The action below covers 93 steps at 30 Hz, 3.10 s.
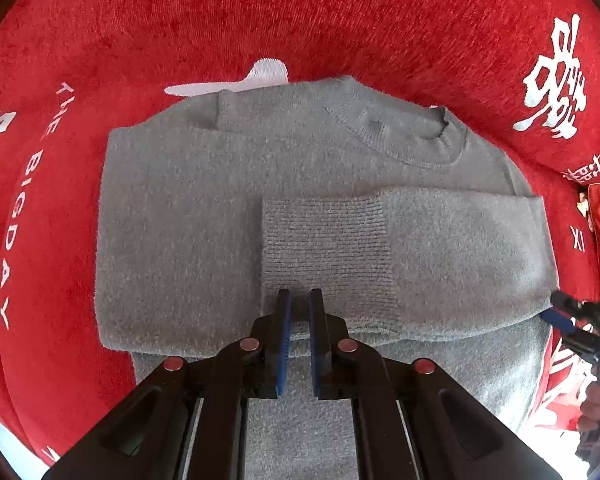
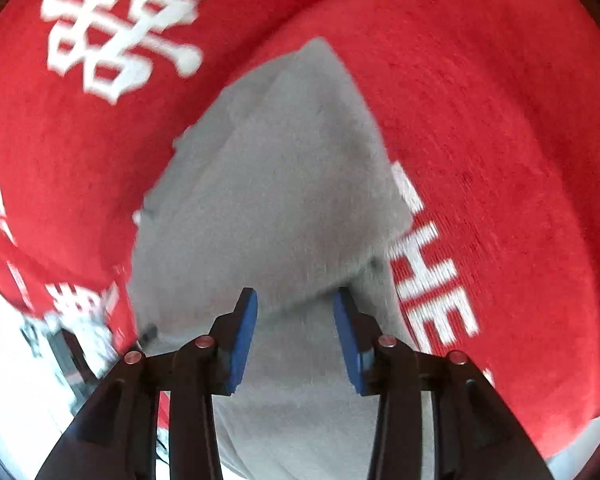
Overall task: Fold small clothes
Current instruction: 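Fold the sweater side edge inward with the right gripper while the left gripper holds the cuff, then lower both grippers to the sweater hem and grasp it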
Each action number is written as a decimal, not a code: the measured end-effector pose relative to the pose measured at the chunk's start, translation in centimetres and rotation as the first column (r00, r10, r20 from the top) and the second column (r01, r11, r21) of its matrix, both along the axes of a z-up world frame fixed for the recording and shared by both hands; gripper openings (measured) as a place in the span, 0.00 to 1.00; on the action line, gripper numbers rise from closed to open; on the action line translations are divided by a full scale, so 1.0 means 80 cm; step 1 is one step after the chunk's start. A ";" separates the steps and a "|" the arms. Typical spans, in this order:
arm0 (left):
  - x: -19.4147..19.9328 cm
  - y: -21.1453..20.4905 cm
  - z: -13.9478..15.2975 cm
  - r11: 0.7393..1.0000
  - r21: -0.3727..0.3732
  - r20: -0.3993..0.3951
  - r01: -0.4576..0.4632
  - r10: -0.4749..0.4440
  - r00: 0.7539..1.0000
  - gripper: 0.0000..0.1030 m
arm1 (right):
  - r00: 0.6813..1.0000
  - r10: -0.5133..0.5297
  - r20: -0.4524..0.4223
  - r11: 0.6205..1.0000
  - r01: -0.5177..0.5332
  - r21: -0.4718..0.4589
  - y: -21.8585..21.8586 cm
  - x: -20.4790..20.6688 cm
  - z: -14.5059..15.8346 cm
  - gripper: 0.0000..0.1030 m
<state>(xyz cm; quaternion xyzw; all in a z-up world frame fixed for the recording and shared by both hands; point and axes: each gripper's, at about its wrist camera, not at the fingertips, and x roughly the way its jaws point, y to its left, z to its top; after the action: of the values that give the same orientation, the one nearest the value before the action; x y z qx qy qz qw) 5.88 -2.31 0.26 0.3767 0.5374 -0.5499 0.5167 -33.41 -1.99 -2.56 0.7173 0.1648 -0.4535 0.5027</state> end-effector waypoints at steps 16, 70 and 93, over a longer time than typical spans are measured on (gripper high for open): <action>-0.011 0.004 0.000 1.000 0.009 0.035 0.026 -0.026 0.999 0.08 | 0.963 0.186 -0.193 0.982 -0.180 0.048 0.009 0.009 0.015 0.08; -0.071 0.059 0.032 0.997 0.078 0.209 -0.029 0.012 0.978 0.99 | 0.891 0.407 -0.202 0.907 -0.421 -0.029 0.023 0.059 0.070 0.88; -0.025 0.210 0.017 0.991 0.117 0.122 -0.071 0.057 0.991 0.99 | 0.908 0.415 0.049 0.907 -0.418 0.059 0.130 0.070 0.030 1.00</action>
<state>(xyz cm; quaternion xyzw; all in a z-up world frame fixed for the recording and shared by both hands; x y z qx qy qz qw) 3.90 14.49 1.58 0.4218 0.5499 -0.4762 0.5413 -27.79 8.39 -0.19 0.6902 0.3204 -0.3170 0.5660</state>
